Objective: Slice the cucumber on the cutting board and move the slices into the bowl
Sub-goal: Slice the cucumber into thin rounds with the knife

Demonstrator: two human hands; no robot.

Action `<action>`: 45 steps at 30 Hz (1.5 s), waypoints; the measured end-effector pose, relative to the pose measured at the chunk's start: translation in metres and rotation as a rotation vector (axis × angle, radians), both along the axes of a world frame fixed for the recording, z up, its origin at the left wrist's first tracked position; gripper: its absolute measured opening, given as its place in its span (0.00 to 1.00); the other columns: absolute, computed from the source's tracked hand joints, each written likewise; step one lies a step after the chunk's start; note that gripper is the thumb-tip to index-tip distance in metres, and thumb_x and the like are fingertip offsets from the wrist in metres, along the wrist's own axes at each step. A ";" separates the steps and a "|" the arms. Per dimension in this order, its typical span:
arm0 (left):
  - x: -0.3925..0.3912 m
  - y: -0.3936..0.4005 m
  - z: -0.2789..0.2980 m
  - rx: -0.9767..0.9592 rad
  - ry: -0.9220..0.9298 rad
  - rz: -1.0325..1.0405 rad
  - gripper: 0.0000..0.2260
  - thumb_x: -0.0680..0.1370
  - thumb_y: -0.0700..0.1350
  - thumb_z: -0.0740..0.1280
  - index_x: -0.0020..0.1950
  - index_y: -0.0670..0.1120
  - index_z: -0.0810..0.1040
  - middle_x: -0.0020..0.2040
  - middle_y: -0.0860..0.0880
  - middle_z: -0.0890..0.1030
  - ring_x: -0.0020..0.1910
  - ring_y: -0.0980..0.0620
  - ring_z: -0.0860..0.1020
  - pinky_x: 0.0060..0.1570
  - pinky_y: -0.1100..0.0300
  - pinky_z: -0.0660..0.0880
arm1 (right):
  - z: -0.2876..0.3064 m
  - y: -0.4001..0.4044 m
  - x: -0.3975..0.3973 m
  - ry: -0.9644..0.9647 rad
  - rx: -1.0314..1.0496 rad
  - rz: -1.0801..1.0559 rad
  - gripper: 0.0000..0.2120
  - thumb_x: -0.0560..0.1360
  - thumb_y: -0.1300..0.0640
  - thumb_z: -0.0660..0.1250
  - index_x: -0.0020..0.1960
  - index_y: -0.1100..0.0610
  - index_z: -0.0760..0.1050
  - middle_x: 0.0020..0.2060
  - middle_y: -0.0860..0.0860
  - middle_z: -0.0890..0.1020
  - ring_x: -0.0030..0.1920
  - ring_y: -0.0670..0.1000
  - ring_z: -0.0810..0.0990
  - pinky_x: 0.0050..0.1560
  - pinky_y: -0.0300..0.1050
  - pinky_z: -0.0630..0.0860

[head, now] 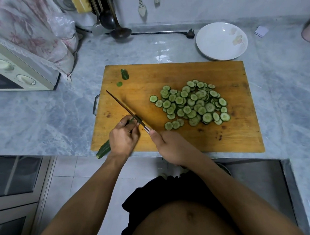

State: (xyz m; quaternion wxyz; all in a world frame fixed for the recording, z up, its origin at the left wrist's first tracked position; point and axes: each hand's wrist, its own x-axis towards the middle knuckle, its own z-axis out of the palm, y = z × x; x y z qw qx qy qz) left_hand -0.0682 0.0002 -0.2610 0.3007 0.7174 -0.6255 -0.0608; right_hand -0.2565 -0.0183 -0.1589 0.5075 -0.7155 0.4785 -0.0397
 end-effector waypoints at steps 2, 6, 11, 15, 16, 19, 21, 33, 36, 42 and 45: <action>0.000 0.000 -0.001 0.002 -0.019 0.008 0.14 0.74 0.47 0.61 0.49 0.47 0.86 0.57 0.51 0.82 0.44 0.50 0.82 0.38 0.61 0.76 | -0.001 -0.003 0.004 0.010 -0.010 0.016 0.28 0.85 0.45 0.47 0.30 0.57 0.63 0.26 0.52 0.69 0.28 0.49 0.69 0.32 0.46 0.64; -0.003 -0.002 -0.002 -0.006 -0.039 0.028 0.12 0.73 0.46 0.63 0.47 0.47 0.86 0.56 0.51 0.82 0.42 0.50 0.81 0.34 0.61 0.75 | -0.010 -0.008 0.010 0.029 -0.012 -0.008 0.28 0.85 0.45 0.48 0.31 0.57 0.64 0.27 0.52 0.71 0.30 0.50 0.70 0.33 0.49 0.64; -0.004 0.000 -0.005 -0.017 -0.027 0.050 0.13 0.76 0.48 0.62 0.47 0.47 0.86 0.56 0.51 0.83 0.43 0.48 0.82 0.35 0.59 0.77 | -0.019 -0.003 0.010 0.039 -0.056 -0.005 0.26 0.85 0.45 0.49 0.32 0.55 0.66 0.29 0.50 0.71 0.35 0.53 0.72 0.38 0.47 0.64; -0.008 -0.001 -0.006 -0.012 0.059 0.138 0.09 0.75 0.46 0.69 0.50 0.45 0.87 0.53 0.49 0.85 0.45 0.48 0.84 0.41 0.57 0.81 | -0.019 -0.008 0.005 0.034 -0.045 -0.060 0.26 0.85 0.45 0.49 0.31 0.54 0.66 0.28 0.50 0.71 0.30 0.47 0.70 0.35 0.46 0.60; -0.008 -0.001 -0.006 -0.007 0.085 0.145 0.09 0.75 0.46 0.70 0.50 0.45 0.87 0.53 0.48 0.85 0.46 0.48 0.84 0.43 0.57 0.81 | -0.018 -0.011 0.002 0.034 -0.046 -0.065 0.27 0.85 0.45 0.49 0.30 0.54 0.65 0.27 0.51 0.71 0.29 0.47 0.70 0.33 0.46 0.60; -0.007 0.001 -0.005 -0.002 0.086 0.148 0.09 0.74 0.47 0.71 0.51 0.46 0.87 0.53 0.48 0.85 0.48 0.49 0.84 0.46 0.57 0.81 | -0.017 -0.015 -0.006 0.057 -0.068 -0.077 0.27 0.85 0.45 0.49 0.29 0.55 0.63 0.25 0.51 0.69 0.27 0.49 0.68 0.31 0.45 0.60; -0.007 0.002 -0.005 -0.009 0.040 0.145 0.08 0.74 0.47 0.72 0.51 0.47 0.87 0.52 0.49 0.85 0.49 0.50 0.83 0.44 0.58 0.81 | -0.015 -0.015 -0.013 0.034 -0.062 -0.101 0.27 0.84 0.44 0.49 0.29 0.55 0.62 0.25 0.50 0.69 0.26 0.48 0.67 0.30 0.45 0.61; -0.003 0.003 -0.001 -0.025 0.000 0.077 0.15 0.77 0.52 0.63 0.52 0.47 0.86 0.53 0.48 0.85 0.51 0.48 0.83 0.46 0.55 0.81 | 0.000 0.006 -0.011 -0.004 -0.045 -0.045 0.30 0.84 0.42 0.49 0.36 0.63 0.72 0.36 0.61 0.80 0.37 0.56 0.78 0.41 0.48 0.72; -0.004 0.003 -0.001 -0.020 -0.016 0.087 0.16 0.76 0.52 0.62 0.50 0.47 0.87 0.54 0.49 0.85 0.50 0.48 0.83 0.44 0.56 0.80 | 0.002 0.008 -0.012 0.005 -0.046 -0.019 0.27 0.84 0.43 0.50 0.32 0.57 0.67 0.29 0.53 0.73 0.32 0.49 0.72 0.35 0.46 0.66; -0.006 0.003 -0.001 -0.021 -0.010 0.098 0.14 0.75 0.50 0.63 0.49 0.47 0.87 0.53 0.49 0.85 0.49 0.48 0.83 0.44 0.58 0.79 | 0.000 0.006 -0.008 0.008 -0.011 -0.020 0.27 0.83 0.41 0.49 0.32 0.54 0.67 0.31 0.52 0.74 0.35 0.52 0.74 0.41 0.47 0.68; -0.005 0.003 -0.002 0.002 0.005 0.093 0.14 0.76 0.50 0.63 0.50 0.47 0.87 0.54 0.49 0.85 0.50 0.48 0.83 0.46 0.59 0.78 | -0.002 0.004 -0.006 0.023 0.007 -0.018 0.27 0.83 0.41 0.48 0.34 0.54 0.69 0.35 0.53 0.77 0.39 0.52 0.76 0.43 0.46 0.68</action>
